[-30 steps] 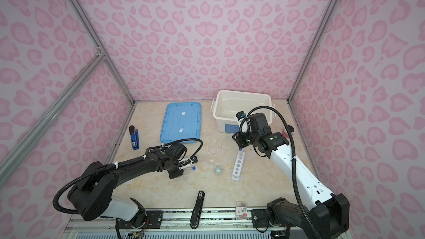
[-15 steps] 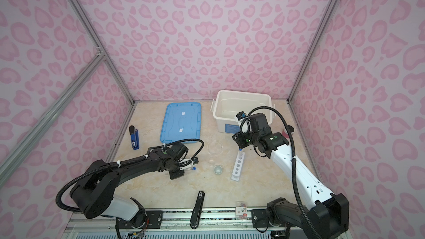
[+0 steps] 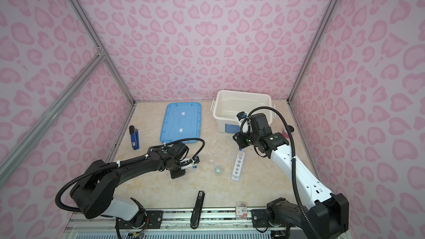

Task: Organize the chemistry lab equipment
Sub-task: 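Lower the left gripper and close it on the blue-capped tube lying on the table, then lift the blue-capped tube upright with the left gripper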

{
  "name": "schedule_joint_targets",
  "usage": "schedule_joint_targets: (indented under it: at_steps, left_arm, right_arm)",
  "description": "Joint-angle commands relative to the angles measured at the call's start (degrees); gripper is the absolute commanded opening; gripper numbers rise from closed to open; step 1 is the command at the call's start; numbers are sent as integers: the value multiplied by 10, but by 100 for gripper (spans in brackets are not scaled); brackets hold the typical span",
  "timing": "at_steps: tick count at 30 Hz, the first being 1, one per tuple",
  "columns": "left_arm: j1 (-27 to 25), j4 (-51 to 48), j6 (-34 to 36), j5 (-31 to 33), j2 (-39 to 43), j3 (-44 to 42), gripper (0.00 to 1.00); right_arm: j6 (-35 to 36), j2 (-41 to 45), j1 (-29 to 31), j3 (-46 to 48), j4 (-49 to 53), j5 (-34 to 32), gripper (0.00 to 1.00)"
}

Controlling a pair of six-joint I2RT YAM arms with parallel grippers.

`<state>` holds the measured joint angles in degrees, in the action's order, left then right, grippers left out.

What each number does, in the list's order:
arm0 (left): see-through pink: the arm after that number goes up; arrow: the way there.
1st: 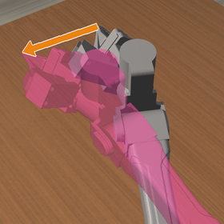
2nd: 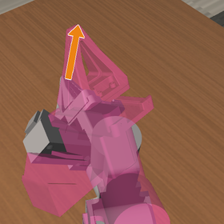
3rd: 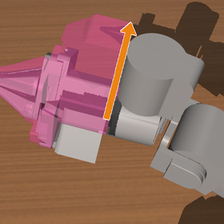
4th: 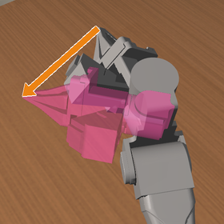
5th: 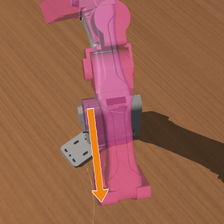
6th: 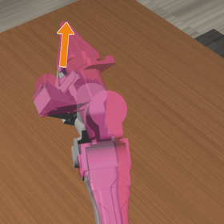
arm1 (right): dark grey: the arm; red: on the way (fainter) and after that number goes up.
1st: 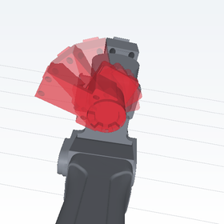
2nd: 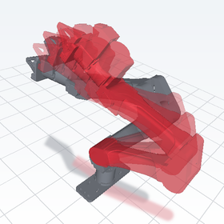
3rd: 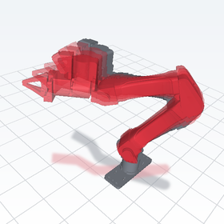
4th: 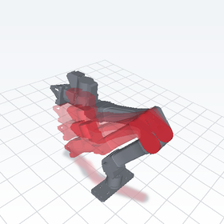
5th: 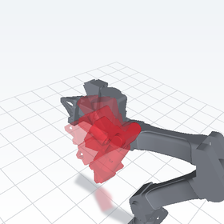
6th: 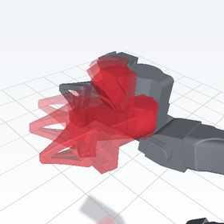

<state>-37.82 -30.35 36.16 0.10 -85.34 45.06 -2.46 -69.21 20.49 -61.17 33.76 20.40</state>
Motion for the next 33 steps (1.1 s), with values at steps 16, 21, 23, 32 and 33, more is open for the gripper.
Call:
schedule_joint_targets:
  at_steps: [16, 21, 23, 32, 33]
  left_arm:
    - [1, 26, -4, -88, 116, 60, 11]
    - [6, 72, -29, -136, 145, 64, 11]
    - [9, 96, -42, -157, 154, 61, 11]
    - [13, 161, -70, -214, 178, 35, 11]
    - [14, 166, -71, -216, 180, 32, 11]
  right_arm:
    - [-6, 12, 1, -30, 48, 58, 37]
    - [4, 20, 27, -48, 76, 108, 41]
    - [7, 13, 52, -56, 86, 106, 44]
    - [-2, -23, 139, -96, 85, 97, 48]
    - [-3, -27, 145, -102, 86, 97, 49]
